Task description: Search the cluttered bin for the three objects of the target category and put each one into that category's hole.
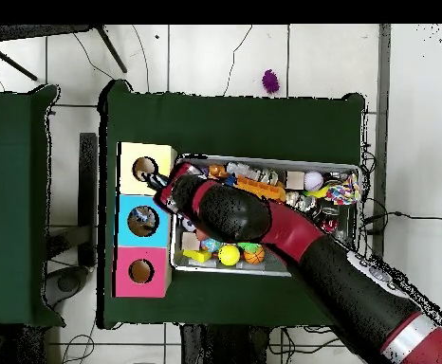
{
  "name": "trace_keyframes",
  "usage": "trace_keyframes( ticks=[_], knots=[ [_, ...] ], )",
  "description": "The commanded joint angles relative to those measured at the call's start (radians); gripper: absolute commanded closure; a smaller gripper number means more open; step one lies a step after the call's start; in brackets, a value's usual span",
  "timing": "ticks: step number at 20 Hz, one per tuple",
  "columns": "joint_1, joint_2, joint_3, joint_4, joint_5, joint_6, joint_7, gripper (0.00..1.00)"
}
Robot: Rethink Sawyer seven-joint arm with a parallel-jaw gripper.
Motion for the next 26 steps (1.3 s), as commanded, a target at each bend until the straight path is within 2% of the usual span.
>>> trace_keyframes(
  ticks=[1,6,13,18,26],
  knots=[
    [-0.053,0.055,0.041,0.106,0.028,-0.081,0.331,1.0],
    [-0.052,0.095,0.02,0.115,0.005,-0.117,0.336,1.0],
    [-0.057,0.191,0.031,0.137,-0.057,-0.256,0.327,1.0],
    [-0.038,0.243,0.026,0.123,-0.093,-0.335,0.316,1.0],
    [-0.021,0.253,0.015,0.139,-0.053,-0.349,0.367,1.0]
  ],
)
